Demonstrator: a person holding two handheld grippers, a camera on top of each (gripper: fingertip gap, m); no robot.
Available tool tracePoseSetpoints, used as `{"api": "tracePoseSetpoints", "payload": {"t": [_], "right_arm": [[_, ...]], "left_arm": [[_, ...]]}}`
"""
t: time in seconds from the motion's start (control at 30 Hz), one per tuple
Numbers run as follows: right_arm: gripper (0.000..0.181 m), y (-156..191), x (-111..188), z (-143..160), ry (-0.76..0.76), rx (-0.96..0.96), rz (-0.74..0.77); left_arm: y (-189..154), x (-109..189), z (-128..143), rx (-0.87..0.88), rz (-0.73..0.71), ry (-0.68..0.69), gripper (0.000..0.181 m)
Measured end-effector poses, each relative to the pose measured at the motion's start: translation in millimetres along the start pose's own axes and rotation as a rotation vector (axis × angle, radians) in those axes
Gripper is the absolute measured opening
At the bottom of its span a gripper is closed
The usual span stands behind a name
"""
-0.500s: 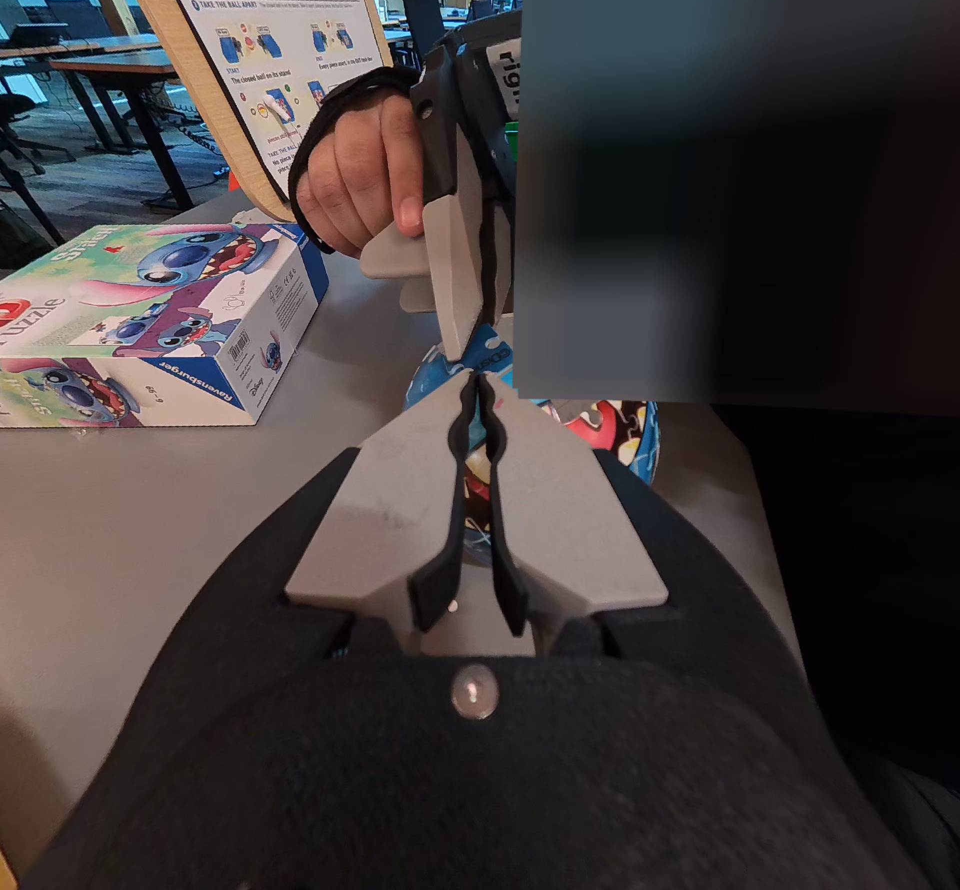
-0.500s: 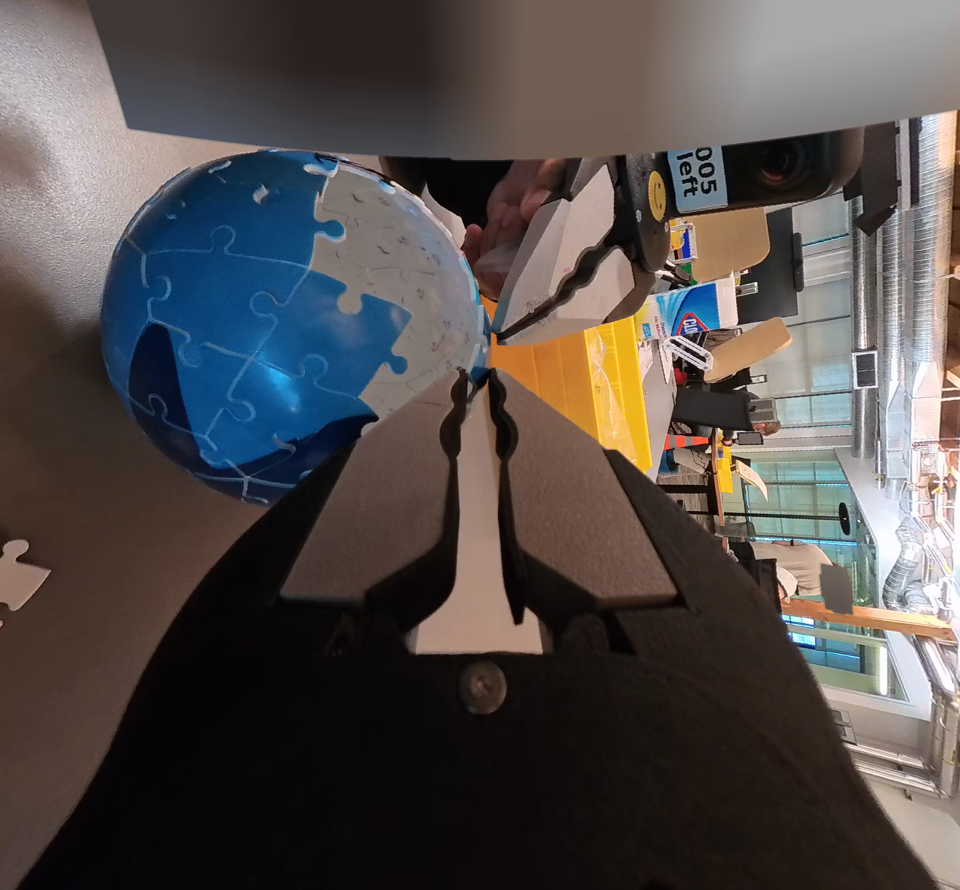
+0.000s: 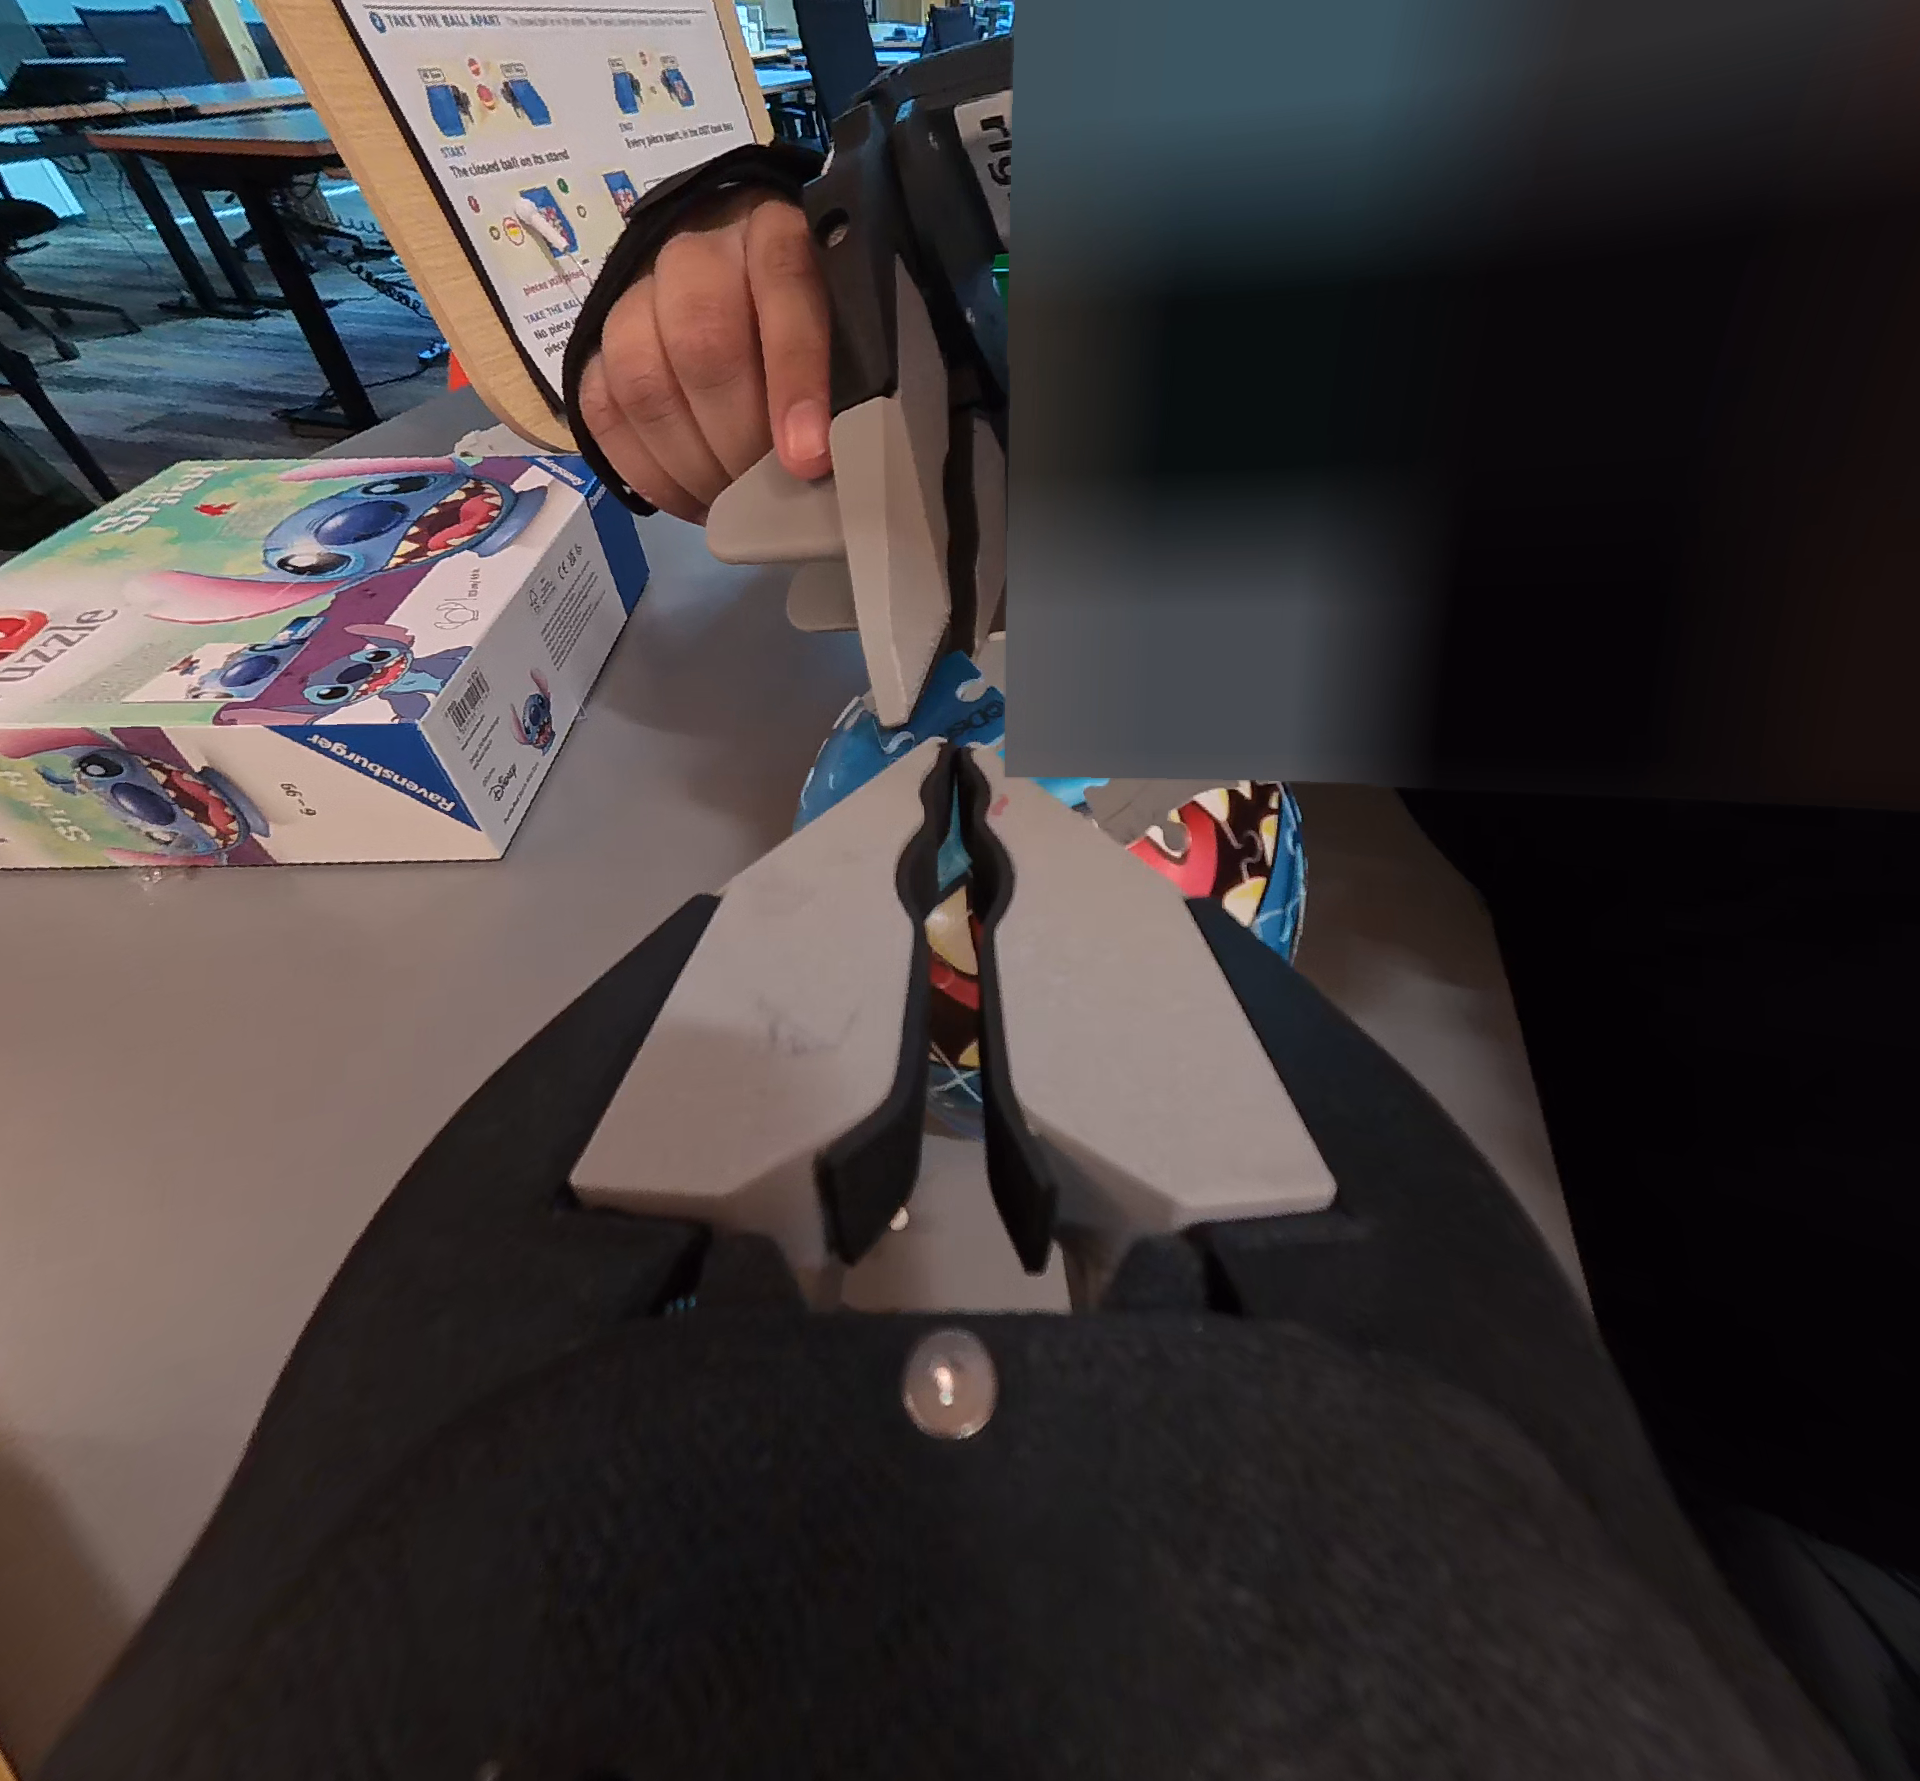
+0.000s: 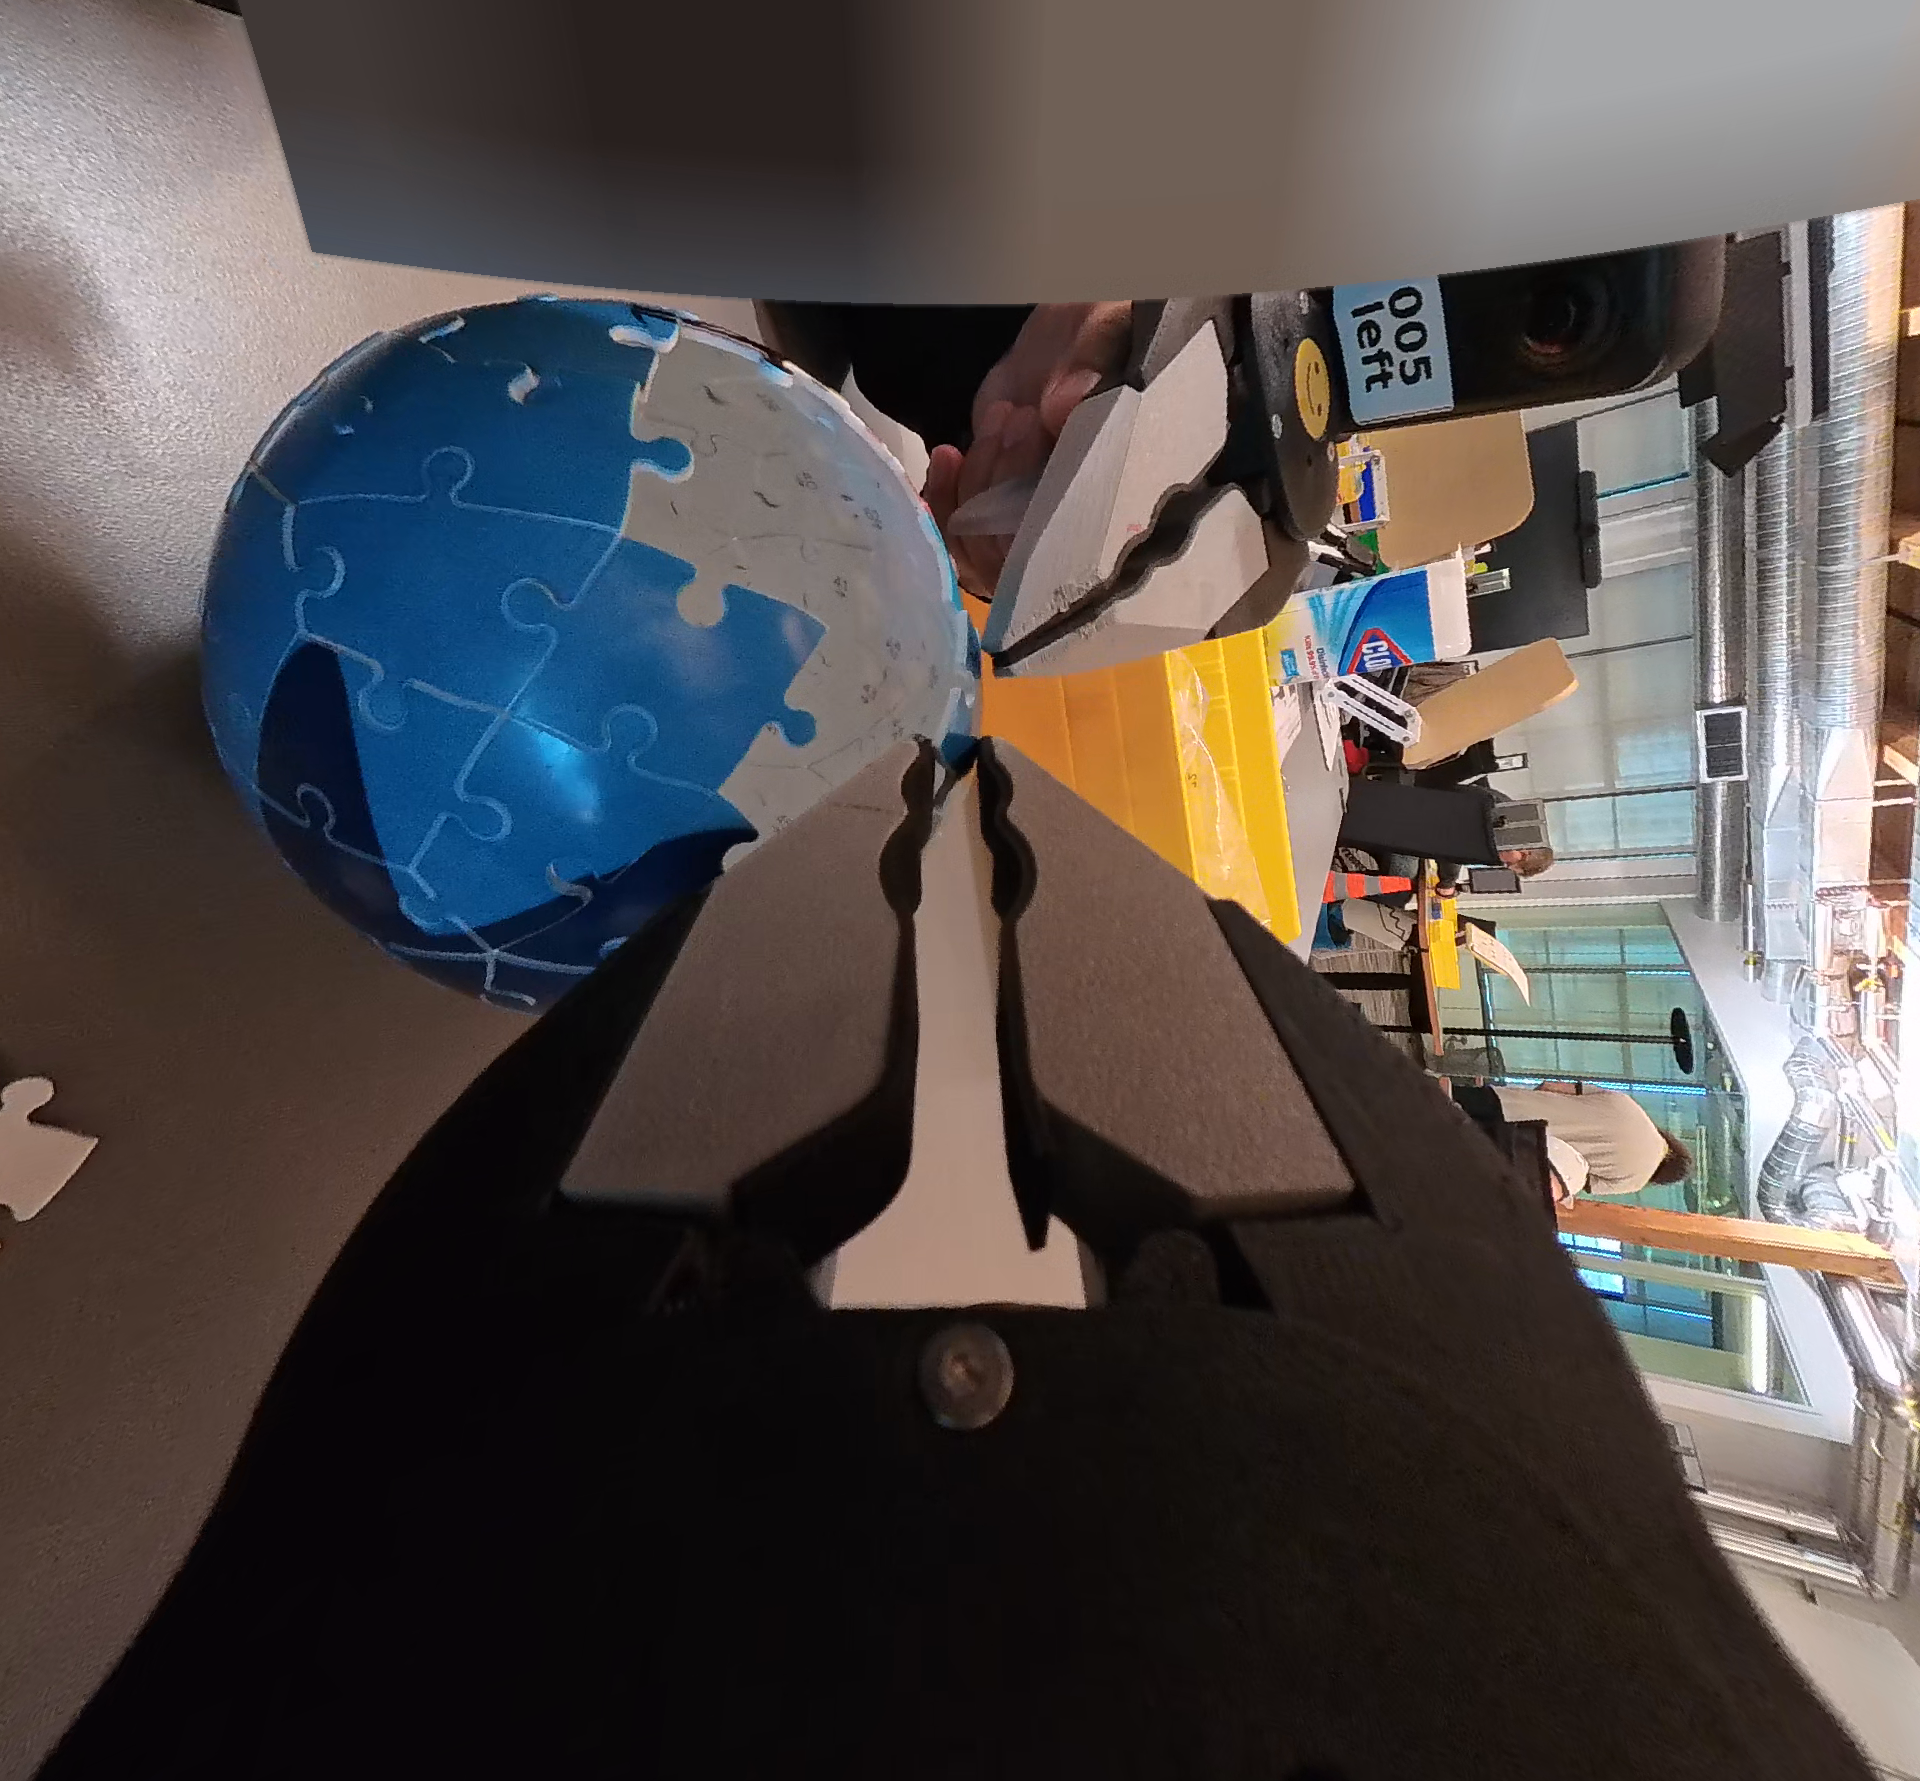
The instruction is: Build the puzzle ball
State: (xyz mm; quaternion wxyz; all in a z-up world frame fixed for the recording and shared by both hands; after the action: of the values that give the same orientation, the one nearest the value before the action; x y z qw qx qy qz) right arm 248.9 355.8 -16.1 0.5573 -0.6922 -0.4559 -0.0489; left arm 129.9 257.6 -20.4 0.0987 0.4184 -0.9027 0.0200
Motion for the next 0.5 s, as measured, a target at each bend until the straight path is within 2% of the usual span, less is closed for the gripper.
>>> {"api": "tracePoseSetpoints", "payload": {"t": [0.5], "right_arm": [[0.006,0.1,0.7,-0.8,-0.01,-0.007,-0.006]], "left_arm": [[0.1,-0.7,0.0,0.006,-0.001,0.001,0.0]]}}
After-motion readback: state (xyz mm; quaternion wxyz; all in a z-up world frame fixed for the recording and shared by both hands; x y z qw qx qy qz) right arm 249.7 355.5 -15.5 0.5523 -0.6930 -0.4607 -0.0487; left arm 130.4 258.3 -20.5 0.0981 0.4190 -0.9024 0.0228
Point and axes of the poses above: each gripper's, where its closed fingertips meet, x back along the fingers, z out of its underside, y = z × x across the jaws, the point moved 8 cm from there along x, back along the fingers, and after that the axes turned 13 degrees about -z, right-handed, at the moved point
